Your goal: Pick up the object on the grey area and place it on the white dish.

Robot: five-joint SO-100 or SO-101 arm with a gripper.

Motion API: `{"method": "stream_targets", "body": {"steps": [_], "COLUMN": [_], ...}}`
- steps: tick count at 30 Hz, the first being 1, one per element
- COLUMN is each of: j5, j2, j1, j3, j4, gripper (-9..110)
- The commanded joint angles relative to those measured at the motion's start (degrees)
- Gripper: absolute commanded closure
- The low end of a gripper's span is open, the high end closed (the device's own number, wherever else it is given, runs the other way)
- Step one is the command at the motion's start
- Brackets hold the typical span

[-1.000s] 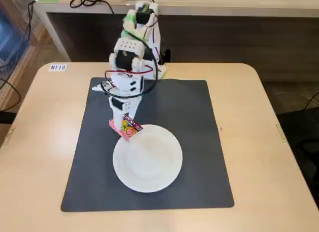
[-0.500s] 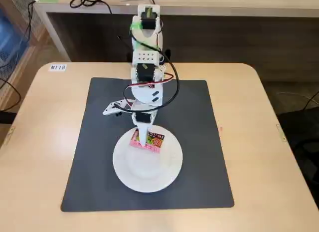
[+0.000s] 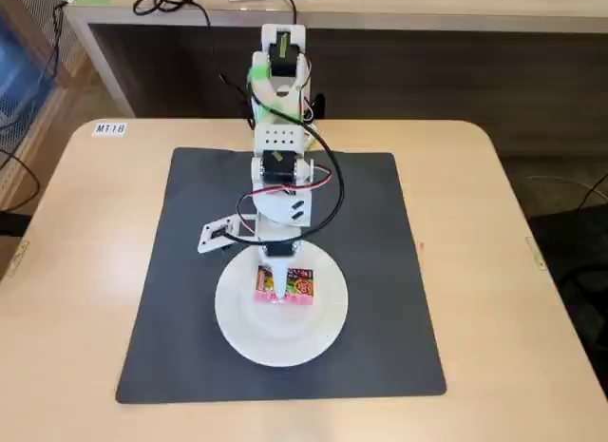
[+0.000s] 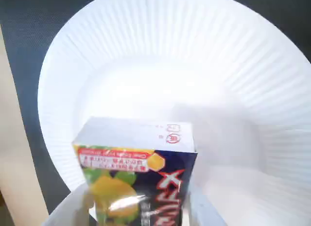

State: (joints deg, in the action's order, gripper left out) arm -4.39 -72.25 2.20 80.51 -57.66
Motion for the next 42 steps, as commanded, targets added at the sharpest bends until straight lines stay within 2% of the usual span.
{"method": "stream_targets", "body": {"steps": [1,5,10,13,17,20,27,33,42], "j5": [-1.7,-2.8,-4.0,-3.7,-2.3,-2.3,2.1,5.7,4.9], "j2": [-0.8,-1.4,-2.0,-4.1,-10.4,-17.7,-43.7,-70.2,-90.3], "j1": [0.0,0.2,0.4,-0.3,-2.1,-4.1,-6.8,-6.5,-4.5], "j3": [-4.1,-5.9,-12.5,-15.7,-16.4,-14.2,8.6,42.7,70.8], "j4": [-1.0,-3.3,-10.3,-14.2,-19.5,-22.7,-8.0,11.8,20.5], "gripper": [68,64,66,77,101,101,101,102,102]}}
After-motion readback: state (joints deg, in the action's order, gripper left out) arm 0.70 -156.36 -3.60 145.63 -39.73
